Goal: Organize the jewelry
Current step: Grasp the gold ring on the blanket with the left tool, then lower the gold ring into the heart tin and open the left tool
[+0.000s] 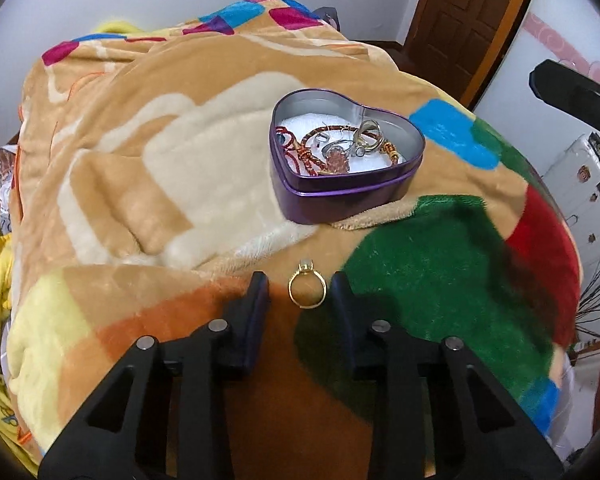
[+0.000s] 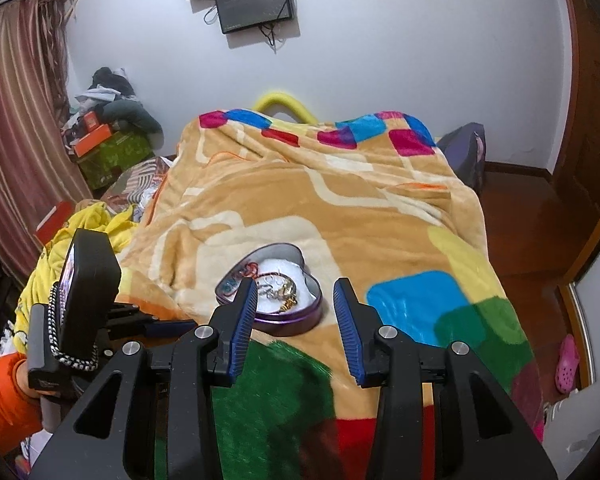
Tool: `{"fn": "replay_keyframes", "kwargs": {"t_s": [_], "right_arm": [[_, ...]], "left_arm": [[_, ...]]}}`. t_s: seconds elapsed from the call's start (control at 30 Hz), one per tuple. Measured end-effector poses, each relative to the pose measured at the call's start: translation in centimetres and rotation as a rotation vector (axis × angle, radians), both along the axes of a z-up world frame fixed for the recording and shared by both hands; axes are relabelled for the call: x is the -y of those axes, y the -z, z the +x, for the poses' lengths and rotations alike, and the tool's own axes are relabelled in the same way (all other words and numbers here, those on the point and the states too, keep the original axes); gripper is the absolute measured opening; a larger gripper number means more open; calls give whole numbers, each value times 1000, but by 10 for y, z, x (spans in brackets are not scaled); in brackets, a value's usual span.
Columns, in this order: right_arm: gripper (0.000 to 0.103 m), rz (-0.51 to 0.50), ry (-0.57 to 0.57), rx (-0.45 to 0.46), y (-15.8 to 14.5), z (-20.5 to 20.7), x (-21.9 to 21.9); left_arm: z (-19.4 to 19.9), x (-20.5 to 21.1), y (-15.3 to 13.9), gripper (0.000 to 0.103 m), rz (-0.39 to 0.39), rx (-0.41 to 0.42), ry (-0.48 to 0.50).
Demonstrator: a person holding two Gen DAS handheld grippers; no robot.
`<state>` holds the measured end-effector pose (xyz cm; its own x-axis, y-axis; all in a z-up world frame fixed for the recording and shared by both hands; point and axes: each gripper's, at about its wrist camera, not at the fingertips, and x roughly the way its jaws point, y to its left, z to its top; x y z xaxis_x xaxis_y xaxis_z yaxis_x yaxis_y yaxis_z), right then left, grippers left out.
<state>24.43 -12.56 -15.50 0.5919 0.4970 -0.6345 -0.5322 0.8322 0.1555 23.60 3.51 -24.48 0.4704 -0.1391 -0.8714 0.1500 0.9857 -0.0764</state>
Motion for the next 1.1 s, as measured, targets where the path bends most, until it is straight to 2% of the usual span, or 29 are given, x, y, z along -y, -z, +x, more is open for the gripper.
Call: {"fn": "replay_keyframes", "kwargs": {"t_s": [0.03,0.2,0.47,0.7,0.8,0.97,1.1], "right_arm": [[36,-2,1,0,1,-1,1],[36,6,1,-2,4,-2,5],[36,31,18,20,-2,-1,11],[36,48,19,38,-9,-3,13],[36,46,16,50,-13,-4,12],[36,38,26,92,-25,-10,10],[36,50,31,153,-45,-26,10]], "left_arm": [[-1,0,0,18,3,4,3],[-3,2,-15,18,12,47,-4],[7,14,-62,18,-32,180,0],[35,19,-53,18,-23,175,-8],[38,16,-48,18,-44,166,-24],[24,14,-66,19,-38,205,-21],[-1,12,-102,32,-21,308,-39]]}}
